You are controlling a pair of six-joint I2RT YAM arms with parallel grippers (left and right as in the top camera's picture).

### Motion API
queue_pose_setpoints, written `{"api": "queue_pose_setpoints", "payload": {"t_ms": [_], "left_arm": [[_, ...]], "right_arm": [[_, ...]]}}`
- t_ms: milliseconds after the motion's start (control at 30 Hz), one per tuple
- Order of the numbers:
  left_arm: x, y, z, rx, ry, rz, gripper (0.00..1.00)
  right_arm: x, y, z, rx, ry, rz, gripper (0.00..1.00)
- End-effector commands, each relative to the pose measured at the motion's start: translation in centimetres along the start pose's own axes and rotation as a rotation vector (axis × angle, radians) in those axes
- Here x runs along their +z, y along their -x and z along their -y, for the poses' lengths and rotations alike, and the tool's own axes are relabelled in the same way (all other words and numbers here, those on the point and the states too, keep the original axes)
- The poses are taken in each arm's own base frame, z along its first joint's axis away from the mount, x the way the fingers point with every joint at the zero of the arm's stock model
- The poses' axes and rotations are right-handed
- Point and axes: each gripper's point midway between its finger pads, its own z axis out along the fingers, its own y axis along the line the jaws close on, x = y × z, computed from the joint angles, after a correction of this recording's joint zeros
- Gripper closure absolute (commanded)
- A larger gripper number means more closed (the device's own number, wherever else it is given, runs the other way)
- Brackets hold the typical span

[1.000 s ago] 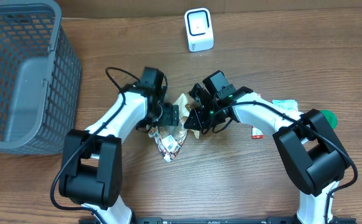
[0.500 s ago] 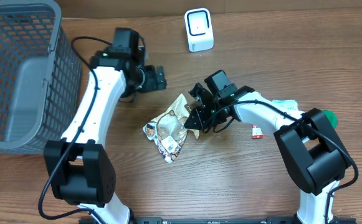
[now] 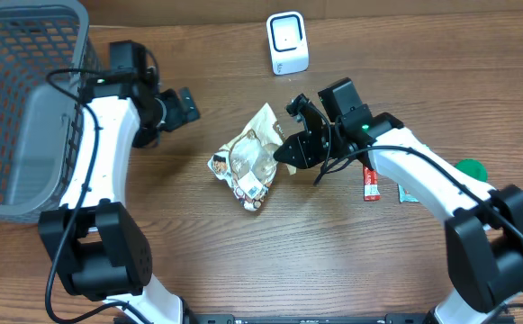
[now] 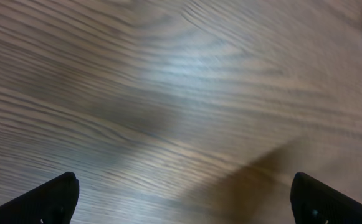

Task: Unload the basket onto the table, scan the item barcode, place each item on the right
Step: 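Release the left gripper and lift the bag with the right gripper, then hold the PanTree bag in front of the white scanner, right gripper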

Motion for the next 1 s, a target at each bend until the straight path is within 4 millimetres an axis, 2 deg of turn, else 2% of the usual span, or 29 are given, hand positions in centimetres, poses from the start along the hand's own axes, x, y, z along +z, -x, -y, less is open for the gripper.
{"api": "queue_pose_setpoints", "payload": {"t_ms": [0, 133, 367, 500, 667, 833, 967], "left_arm": [[-0.7, 1.8, -1.9, -0.057, 0.046, 0.058, 0.00], [-0.8, 2.5, -3.2, -0.030, 0.092, 0.084, 0.00], [-0.8, 2.8, -3.0, 0.202, 0.099, 0.086, 0.00], [-0.8, 2.8, -3.0, 0.202, 0.099, 0.087, 0.00], [-0.8, 2.8, -3.0, 0.202, 0.099, 0.087, 0.00], [-0.8, 2.8, -3.0, 0.202, 0.099, 0.087, 0.00], [-0.8, 2.8, -3.0, 0.202, 0.099, 0.087, 0.00]], "right_arm": [[-2.4, 2.2, -0.7, -0.120, -0.075, 0.086, 0.96], [-4.6, 4.0, -0.8, -0.204, -0.168, 0.164, 0.96], [-7.4, 6.7, -1.8, -0.358, -0.245, 0.279, 0.96], [-8.7, 9.1, -2.4, -0.416, -0.275, 0.383, 0.96], [-10.6, 12.9, -4.2, -0.645, -0.314, 0.540, 0.96], [-14.2, 17.2, -5.7, -0.845, -0.456, 0.750, 0.96], [-18.1, 20.1, -6.6, -0.901, -0.598, 0.929, 0.96]]}}
